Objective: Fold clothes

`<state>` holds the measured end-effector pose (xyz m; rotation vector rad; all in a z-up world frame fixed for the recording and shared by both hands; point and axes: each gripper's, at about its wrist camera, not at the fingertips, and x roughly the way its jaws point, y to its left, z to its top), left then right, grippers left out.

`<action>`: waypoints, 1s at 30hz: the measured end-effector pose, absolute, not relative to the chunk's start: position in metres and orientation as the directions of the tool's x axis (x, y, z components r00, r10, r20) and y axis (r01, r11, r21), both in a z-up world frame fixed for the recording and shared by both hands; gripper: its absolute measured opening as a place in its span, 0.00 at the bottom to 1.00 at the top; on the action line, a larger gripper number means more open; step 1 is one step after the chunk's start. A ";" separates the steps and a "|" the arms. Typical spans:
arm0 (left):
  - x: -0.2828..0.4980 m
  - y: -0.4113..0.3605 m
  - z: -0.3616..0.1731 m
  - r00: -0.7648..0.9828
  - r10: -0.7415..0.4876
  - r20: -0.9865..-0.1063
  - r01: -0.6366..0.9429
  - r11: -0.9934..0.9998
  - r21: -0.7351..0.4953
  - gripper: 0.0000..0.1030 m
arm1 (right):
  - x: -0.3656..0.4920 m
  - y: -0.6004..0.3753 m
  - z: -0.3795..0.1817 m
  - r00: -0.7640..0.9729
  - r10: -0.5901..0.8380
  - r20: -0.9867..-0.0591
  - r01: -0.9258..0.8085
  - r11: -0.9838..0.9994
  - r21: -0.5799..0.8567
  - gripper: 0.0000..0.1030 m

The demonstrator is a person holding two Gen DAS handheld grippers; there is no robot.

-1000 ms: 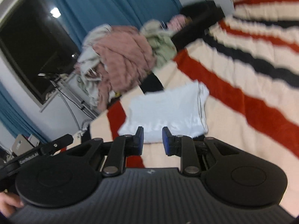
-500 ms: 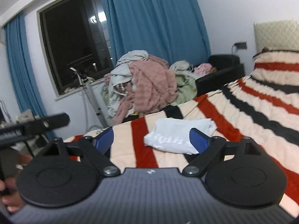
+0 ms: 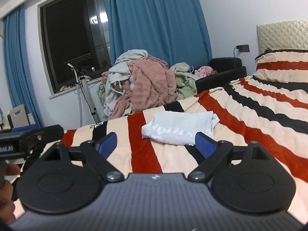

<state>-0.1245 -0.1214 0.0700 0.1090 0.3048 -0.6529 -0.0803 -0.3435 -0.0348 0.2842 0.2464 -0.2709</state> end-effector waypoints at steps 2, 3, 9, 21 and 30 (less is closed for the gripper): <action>-0.122 -0.123 0.063 0.750 -0.581 -0.316 0.612 0.791 0.001 1.00 | -0.076 -0.343 -0.043 0.932 -0.235 -0.278 0.302 0.925 0.231 0.87; -0.120 -0.124 0.059 0.750 -0.581 -0.318 0.612 0.791 0.000 1.00 | -0.075 -0.343 -0.048 0.929 -0.240 -0.281 0.307 0.924 0.225 0.87; -0.108 -0.125 0.043 0.758 -0.571 -0.317 0.598 0.801 -0.013 1.00 | -0.064 -0.345 -0.071 0.915 -0.263 -0.305 0.333 0.921 0.205 0.87; -0.093 -0.119 0.028 0.765 -0.538 -0.353 0.565 0.825 -0.032 1.00 | -0.065 -0.341 -0.076 0.916 -0.271 -0.296 0.334 0.924 0.188 0.87; -0.096 -0.118 0.028 0.769 -0.536 -0.349 0.561 0.827 -0.033 1.00 | -0.067 -0.340 -0.075 0.915 -0.281 -0.290 0.341 0.922 0.185 0.87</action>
